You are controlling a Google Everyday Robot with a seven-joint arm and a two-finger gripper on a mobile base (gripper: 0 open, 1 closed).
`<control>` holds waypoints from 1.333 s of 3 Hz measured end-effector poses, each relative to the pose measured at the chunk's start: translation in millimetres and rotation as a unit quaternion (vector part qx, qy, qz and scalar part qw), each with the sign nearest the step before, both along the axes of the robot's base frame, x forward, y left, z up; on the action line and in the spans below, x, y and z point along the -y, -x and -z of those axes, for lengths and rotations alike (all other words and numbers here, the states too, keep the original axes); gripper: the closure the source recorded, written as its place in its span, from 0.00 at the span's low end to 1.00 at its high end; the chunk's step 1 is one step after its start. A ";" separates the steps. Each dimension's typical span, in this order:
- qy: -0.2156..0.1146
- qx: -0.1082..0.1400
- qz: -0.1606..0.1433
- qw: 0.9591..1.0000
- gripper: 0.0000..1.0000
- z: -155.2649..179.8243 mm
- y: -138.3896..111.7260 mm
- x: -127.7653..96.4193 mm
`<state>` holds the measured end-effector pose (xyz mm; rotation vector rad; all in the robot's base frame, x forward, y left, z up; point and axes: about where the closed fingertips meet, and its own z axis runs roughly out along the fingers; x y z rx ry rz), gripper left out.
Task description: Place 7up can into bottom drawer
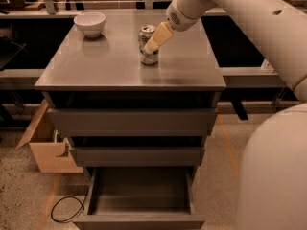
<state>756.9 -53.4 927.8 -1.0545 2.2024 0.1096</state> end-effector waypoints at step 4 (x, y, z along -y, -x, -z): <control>-0.040 -0.016 0.005 0.999 0.41 10.5 -25.2 -55.1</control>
Offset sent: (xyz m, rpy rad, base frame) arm 0.0339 0.0554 0.0025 0.1055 0.0064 0.0204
